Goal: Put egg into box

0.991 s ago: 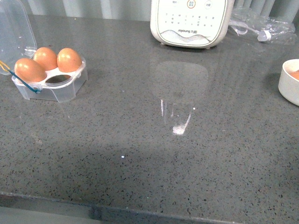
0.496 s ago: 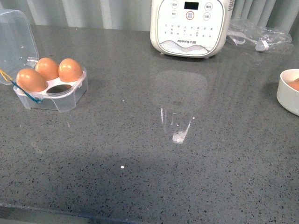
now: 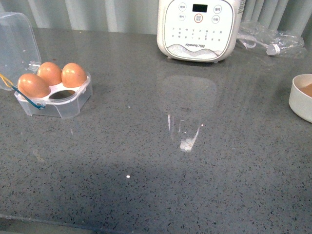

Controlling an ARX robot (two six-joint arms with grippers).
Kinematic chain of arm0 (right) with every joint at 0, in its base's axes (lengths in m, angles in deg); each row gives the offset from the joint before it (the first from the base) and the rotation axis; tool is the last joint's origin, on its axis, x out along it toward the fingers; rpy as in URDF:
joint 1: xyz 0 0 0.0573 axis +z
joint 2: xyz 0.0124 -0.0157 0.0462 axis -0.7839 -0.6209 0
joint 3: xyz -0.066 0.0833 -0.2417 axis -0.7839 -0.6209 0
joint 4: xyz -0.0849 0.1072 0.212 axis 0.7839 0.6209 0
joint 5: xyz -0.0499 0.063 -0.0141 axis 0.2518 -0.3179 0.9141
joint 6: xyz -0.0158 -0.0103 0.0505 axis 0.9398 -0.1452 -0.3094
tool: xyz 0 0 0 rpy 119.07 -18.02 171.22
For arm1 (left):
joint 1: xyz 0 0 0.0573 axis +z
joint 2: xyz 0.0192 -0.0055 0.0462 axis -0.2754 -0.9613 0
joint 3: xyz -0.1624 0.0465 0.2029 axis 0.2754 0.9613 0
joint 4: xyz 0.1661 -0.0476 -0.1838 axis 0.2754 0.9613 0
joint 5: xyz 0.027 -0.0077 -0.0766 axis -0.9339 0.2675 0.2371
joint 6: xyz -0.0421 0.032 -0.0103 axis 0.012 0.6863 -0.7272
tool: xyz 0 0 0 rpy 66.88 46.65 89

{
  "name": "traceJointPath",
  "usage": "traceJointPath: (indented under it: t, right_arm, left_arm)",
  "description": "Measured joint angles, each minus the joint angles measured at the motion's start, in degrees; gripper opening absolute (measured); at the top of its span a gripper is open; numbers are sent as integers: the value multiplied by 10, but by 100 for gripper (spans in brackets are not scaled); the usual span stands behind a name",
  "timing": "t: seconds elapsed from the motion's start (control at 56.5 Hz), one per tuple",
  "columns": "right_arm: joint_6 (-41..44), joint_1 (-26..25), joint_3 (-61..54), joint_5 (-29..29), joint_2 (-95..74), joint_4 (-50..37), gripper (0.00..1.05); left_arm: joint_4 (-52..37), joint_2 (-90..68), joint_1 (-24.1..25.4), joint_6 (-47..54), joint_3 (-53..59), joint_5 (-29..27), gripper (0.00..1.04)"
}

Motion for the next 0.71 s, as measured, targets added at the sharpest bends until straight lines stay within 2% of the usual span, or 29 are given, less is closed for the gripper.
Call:
traceJointPath:
  t: [0.708]
  right_arm:
    - [-29, -1, 0, -36, -91, -41, 97]
  left_arm:
    - [0, 0, 0, 0, 0, 0, 98]
